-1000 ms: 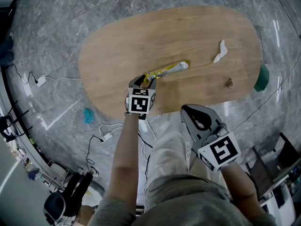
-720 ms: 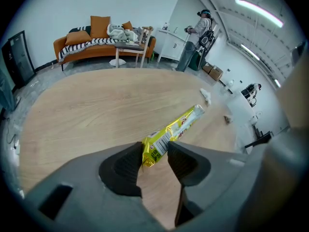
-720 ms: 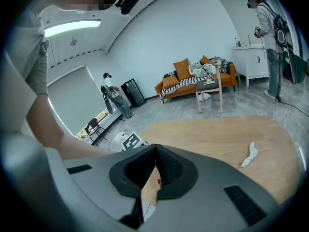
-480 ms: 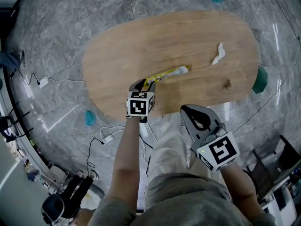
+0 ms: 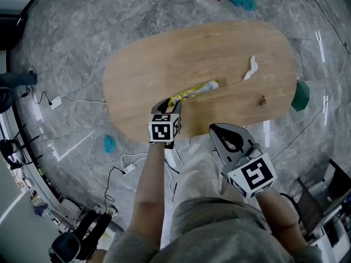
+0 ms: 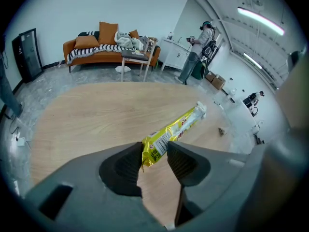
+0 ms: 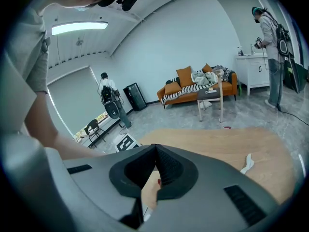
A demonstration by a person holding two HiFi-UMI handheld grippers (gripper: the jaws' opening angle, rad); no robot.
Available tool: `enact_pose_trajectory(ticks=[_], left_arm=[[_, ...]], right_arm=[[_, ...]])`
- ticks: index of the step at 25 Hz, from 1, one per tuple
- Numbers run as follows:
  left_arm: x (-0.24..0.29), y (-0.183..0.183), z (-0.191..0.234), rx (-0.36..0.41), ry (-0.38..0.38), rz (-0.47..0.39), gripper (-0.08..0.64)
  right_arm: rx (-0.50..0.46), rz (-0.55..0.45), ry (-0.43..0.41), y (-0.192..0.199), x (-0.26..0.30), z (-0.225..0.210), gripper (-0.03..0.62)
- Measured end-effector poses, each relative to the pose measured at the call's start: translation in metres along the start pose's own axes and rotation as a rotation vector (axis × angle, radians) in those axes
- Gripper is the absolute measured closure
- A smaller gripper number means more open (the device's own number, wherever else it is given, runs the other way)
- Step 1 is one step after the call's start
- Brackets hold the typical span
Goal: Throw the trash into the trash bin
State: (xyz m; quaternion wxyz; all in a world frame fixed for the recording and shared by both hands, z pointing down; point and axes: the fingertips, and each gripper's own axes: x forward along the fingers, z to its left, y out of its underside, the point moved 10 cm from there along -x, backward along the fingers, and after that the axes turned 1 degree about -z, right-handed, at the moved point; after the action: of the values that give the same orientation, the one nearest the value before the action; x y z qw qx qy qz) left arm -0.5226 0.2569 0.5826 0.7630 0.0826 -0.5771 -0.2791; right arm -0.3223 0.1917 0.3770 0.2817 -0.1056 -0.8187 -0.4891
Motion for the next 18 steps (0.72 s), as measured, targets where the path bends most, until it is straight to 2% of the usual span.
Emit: enact_pose_trajectory(ticks=[18], left_arm=[[-0.06,-0.029,-0.016,-0.006,0.008,-0.057,0.39]], right_arm=[[-0.07,-0.046,0.015,-0.035,-0.023,0.023,0.584]])
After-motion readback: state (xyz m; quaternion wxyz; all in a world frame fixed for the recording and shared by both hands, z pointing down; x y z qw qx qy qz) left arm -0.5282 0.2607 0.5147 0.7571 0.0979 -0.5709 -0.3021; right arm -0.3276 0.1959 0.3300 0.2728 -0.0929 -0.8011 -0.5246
